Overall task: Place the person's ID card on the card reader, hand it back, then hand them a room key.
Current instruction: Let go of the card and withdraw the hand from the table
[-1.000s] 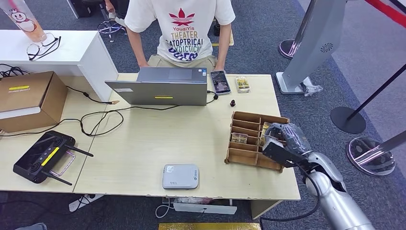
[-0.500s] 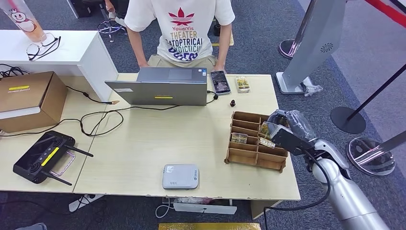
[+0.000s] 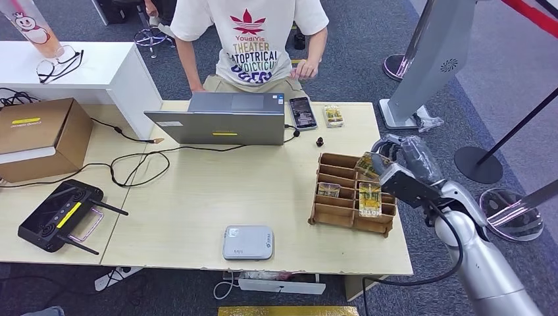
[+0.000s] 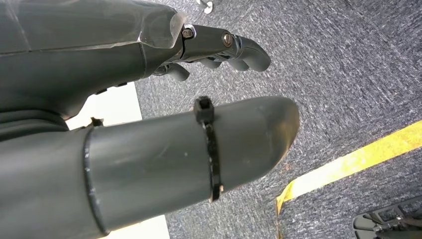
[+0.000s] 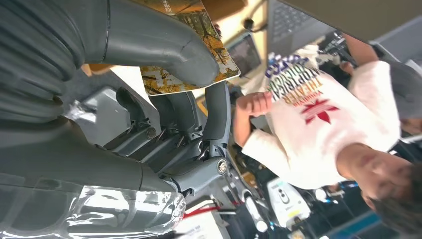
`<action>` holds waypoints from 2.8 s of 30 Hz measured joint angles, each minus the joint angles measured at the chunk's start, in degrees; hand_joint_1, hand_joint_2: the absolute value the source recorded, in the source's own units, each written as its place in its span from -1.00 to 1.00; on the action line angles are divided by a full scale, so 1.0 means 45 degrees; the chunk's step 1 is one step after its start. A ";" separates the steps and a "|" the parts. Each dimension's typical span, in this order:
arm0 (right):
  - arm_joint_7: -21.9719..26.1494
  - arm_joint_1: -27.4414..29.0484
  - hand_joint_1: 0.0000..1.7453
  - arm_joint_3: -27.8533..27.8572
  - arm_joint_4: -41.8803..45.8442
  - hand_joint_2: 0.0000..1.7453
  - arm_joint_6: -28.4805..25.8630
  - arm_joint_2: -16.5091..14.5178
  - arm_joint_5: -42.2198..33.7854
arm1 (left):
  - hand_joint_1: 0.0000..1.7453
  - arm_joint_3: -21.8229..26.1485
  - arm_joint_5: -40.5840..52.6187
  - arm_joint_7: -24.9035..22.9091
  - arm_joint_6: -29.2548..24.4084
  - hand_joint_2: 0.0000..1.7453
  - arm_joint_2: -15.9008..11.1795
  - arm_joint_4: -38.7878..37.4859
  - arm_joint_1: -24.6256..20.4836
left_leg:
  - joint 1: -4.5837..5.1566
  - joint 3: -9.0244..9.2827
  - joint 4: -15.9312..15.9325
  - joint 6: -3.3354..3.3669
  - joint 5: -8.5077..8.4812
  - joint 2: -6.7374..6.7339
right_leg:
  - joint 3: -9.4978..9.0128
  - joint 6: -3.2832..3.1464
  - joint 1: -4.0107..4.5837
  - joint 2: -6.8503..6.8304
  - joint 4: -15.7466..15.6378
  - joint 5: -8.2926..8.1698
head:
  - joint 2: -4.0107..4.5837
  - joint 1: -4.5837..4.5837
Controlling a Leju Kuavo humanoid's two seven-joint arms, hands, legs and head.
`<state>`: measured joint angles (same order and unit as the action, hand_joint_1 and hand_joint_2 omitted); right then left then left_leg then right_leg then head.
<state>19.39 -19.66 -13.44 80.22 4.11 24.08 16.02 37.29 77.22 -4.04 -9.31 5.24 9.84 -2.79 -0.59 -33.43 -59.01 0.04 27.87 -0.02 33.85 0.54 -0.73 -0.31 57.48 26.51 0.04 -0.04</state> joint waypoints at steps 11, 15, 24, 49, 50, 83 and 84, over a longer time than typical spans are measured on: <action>0.0431 -0.1355 0.84 -0.0267 0.0114 1.00 0.0154 -0.0502 0.0114 | -1.00 -0.0022 0.0143 0.0004 -0.0090 -1.00 0.0124 0.0000 -0.0030 | -0.0002 -0.0001 0.0000 -0.0012 -0.0013 -0.0002 | -0.0001 -0.0002 0.0001 0.0003 0.0005 -0.0003 | 0.0000 -0.0001; 0.0601 -0.2068 0.88 -0.0761 -0.0270 1.00 -0.0098 -0.0989 0.0383 | -1.00 -0.0033 0.0235 0.0004 -0.0125 -1.00 0.0187 0.0000 -0.0062 | -0.0005 0.0000 0.0001 -0.0019 -0.0018 -0.0002 | -0.0001 -0.0003 0.0003 0.0004 0.0008 -0.0003 | 0.0000 -0.0002; 0.0593 -0.3389 0.96 -0.2154 -0.1387 1.00 -0.1012 -0.2695 0.1246 | -1.00 -0.0414 0.0652 -0.0128 -0.0113 -1.00 0.0380 0.0000 -0.0207 | -0.0009 0.0002 0.0001 -0.0029 -0.0026 -0.0001 | 0.0000 -0.0004 0.0006 0.0007 0.0015 -0.0004 | 0.0000 0.0000; 0.0691 -0.4868 -1.00 -0.3689 -0.4144 1.00 -0.1892 -0.4631 0.1657 | -1.00 -0.1063 0.1073 -0.0427 -0.0113 -1.00 0.0562 0.0000 -0.0324 | -0.0006 0.0005 0.0000 -0.0025 -0.0029 0.0002 | 0.0001 -0.0004 0.0004 0.0005 0.0015 -0.0004 | 0.0000 0.0000; 0.0710 -0.4862 -1.00 -0.3705 -0.4201 1.00 -0.1906 -0.4631 0.1657 | -1.00 -0.1077 0.1070 -0.0463 -0.0102 -1.00 0.0574 0.0000 -0.0336 | -0.0007 0.0005 0.0000 -0.0025 -0.0029 0.0001 | 0.0001 -0.0004 0.0004 0.0005 0.0015 -0.0004 | 0.0000 0.0001; 0.1969 -0.2504 -1.00 -0.3333 -0.2830 1.00 -0.1806 -0.4801 -0.1547 | -1.00 -0.1067 0.0333 -0.0414 -0.0626 -1.00 0.0584 0.0000 -0.0199 | -0.0007 0.0006 0.0001 -0.0027 -0.0026 0.0004 | 0.0003 -0.0004 0.0005 0.0003 0.0012 -0.0002 | 0.0000 0.0000; 0.2015 -0.2210 -1.00 -0.3219 -0.2603 1.00 -0.1708 -0.4801 -0.1859 | -1.00 -0.1066 0.0298 -0.0414 -0.0636 -1.00 0.0583 0.0000 -0.0191 | -0.0007 0.0005 0.0001 -0.0028 -0.0026 0.0004 | 0.0003 -0.0004 0.0005 0.0002 0.0012 -0.0002 | 0.0000 0.0000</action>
<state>28.46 -29.61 -27.93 68.51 -3.58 2.47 7.65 32.49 78.56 -5.90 -12.17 7.86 9.84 -3.65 -0.62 -33.41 -59.01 -0.09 27.76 0.00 33.87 0.52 -0.70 -0.30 57.54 26.50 0.04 -0.04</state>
